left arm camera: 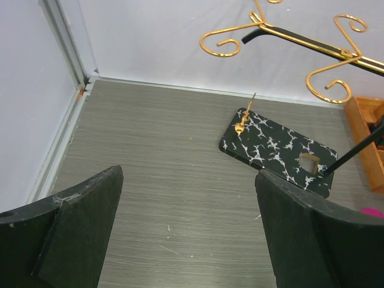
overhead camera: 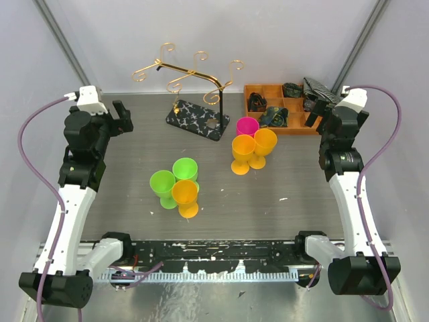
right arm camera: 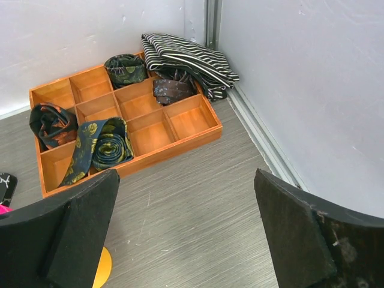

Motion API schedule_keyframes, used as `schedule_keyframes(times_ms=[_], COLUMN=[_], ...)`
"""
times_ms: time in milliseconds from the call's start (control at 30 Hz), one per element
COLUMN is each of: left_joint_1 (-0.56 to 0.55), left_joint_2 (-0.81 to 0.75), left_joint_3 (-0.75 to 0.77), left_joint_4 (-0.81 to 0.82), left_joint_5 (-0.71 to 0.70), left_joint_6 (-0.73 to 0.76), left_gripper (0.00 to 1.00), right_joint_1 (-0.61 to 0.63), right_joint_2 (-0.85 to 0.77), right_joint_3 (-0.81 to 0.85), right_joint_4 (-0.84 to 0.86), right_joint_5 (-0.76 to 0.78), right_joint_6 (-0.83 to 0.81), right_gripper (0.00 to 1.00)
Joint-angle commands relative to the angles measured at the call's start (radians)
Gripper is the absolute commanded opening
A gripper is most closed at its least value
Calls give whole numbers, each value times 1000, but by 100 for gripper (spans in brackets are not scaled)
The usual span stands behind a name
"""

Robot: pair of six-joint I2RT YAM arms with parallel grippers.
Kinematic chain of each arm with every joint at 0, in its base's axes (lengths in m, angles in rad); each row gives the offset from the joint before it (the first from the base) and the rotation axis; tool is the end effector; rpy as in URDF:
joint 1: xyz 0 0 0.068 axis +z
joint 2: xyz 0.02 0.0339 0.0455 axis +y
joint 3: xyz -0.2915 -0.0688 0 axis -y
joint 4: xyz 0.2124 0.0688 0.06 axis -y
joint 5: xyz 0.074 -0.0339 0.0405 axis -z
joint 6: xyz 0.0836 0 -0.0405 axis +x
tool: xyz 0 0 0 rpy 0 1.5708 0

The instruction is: Place the wine glass upside down on the wine glass rack

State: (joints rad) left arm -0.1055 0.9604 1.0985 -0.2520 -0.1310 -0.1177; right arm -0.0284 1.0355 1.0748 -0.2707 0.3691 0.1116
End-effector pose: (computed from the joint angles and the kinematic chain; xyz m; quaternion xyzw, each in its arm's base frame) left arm 0.2109 -0.0113 0.4232 -0.0481 0.7443 -0.0254 0.6656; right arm 0.2282 -0.0367 0.3977 0.1675 0.7608 -0.1184 0.6157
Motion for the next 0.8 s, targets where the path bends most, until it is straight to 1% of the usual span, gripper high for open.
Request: schedule_keyframes(times_ms=[0, 67, 133, 300, 467, 567, 767], left_joint_1=[-1, -1, -1, -1, -1, -1, -1], left_joint_2=[-18, -30, -33, 0, 36, 64, 155], left_joint_3=[23, 8, 7, 83, 123, 120, 120], left_joint_4=[-1, 17, 21, -77, -108, -71, 33], left_joint_5=[-75, -92, -100, -166, -121, -89, -58], left_joint_6=[-21, -36, -37, -49, -56, -76, -81], left_gripper=[98, 98, 98, 98, 98, 98, 98], right_joint_1=[-2, -3, -2, -2, -1, 5, 57], right_joint_2=[-34, -36, -29, -14, 77, 167, 345], right_joint_3=[44, 44, 56, 73, 166, 244, 389], right_joint_4=[21, 31, 28, 14, -27, -42, -44], right_joint_5=[0, -1, -38, -208, -381, -415, -397], right_joint_6=[16, 38, 26, -47, -30, 4, 6], right_gripper=[100, 100, 100, 100, 100, 100, 100])
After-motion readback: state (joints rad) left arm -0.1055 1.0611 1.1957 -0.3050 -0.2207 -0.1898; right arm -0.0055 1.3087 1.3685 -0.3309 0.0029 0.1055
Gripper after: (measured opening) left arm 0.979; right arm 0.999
